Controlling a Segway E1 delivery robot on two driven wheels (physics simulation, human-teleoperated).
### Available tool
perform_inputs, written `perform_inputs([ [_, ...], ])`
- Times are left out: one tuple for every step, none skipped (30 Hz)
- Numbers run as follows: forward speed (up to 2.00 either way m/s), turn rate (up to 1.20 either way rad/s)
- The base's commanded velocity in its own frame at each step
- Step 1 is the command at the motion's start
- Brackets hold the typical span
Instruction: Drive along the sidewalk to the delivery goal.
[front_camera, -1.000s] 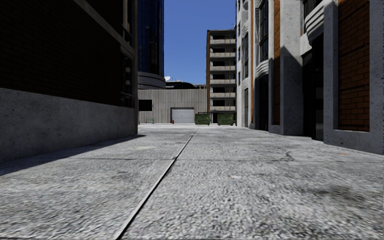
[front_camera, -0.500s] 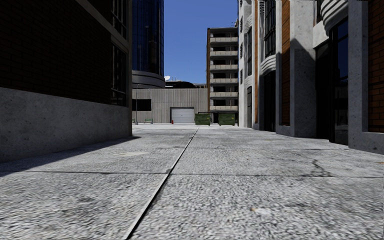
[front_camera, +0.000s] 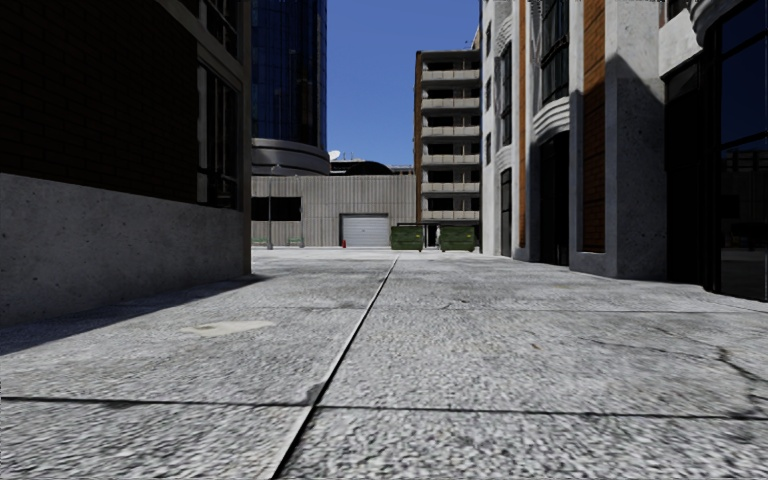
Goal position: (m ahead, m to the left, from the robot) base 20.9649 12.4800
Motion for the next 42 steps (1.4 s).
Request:
perform_inputs([
  [2.0,0.0],
  [2.0,0.0],
  [2.0,0.0],
  [2.0,0.0],
  [2.0,0.0],
  [2.0,0.0],
  [2.0,0.0],
  [2.0,0.0],
  [2.0,0.0],
  [2.0,0.0],
  [2.0,0.0],
  [2.0,0.0],
  [2.0,0.0],
  [2.0,0.0],
  [2.0,0.0],
  [2.0,0.0],
  [2.0,0.0],
  [2.0,0.0],
  [2.0,0.0],
  [2.0,0.0],
  [2.0,0.0],
  [2.0,0.0],
  [2.0,0.0],
  [2.0,0.0],
  [2.0,0.0],
  [2.0,0.0],
  [2.0,0.0],
  [2.0,0.0],
  [2.0,0.0],
  [2.0,0.0],
  [2.0,0.0],
  [2.0,0.0],
  [2.0,0.0],
  [2.0,0.0],
  [2.0,0.0],
  [2.0,0.0],
  [2.0,0.0],
  [2.0,0.0],
  [2.0,0.0],
  [2.0,0.0],
  [2.0,0.0],
  [2.0,0.0],
])
